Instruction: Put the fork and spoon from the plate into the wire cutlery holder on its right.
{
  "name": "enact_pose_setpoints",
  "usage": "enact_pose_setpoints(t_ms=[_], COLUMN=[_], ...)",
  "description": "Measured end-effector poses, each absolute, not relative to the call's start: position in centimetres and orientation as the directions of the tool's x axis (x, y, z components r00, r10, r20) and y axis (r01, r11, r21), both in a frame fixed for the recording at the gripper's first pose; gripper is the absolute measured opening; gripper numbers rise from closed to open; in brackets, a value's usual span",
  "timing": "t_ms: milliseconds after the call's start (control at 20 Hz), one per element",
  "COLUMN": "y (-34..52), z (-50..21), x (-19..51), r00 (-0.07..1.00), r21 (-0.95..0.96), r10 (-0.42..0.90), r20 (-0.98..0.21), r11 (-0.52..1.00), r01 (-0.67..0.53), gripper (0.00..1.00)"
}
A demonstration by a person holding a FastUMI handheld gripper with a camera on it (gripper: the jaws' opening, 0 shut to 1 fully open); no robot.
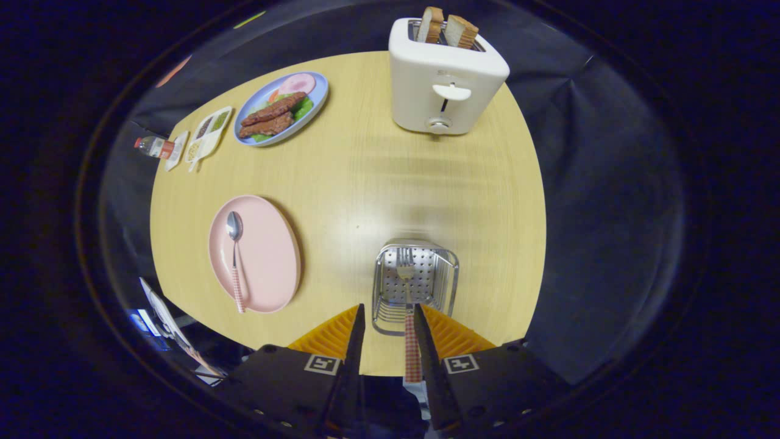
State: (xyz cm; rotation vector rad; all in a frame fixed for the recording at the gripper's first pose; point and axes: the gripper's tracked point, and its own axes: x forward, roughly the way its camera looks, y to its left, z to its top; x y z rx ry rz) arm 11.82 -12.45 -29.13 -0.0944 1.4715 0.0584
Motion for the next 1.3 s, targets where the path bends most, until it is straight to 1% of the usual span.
enact_pose_setpoints(t_ms=[150,200,400,450,600,700,850,1100,1300], y=[-10.8,-10.0,-7.0,-6.1,-3.5,-1.0,2.7,7.4,9.8], z=[-27.8,-27.5,-26.6,-26.7,-26.9,-27.5,-29.2,-32.3,-35.2], x=[11.3,11.2,10.5,10.6,11.1,10.8,10.0,9.6,8.7], r00=[0.173,0.204,0.296,0.331,0.443,0.480,0.483,0.525,0.541], r21=[-0.021,-0.017,0.028,0.042,0.049,0.074,0.101,0.116,0.092], r10=[-0.004,0.004,0.050,0.064,0.077,0.112,0.153,0.179,0.152], r20=[-0.985,-0.979,-0.954,-0.942,-0.893,-0.870,-0.862,-0.832,-0.828], r11=[0.995,0.995,0.997,0.996,0.996,0.993,0.986,0.982,0.986], r01=[-0.102,-0.101,-0.079,-0.072,-0.075,-0.098,-0.132,-0.150,-0.136], gripper=[0.68,0.70,0.94,0.98,0.97,0.97,0.97,0.97,0.97])
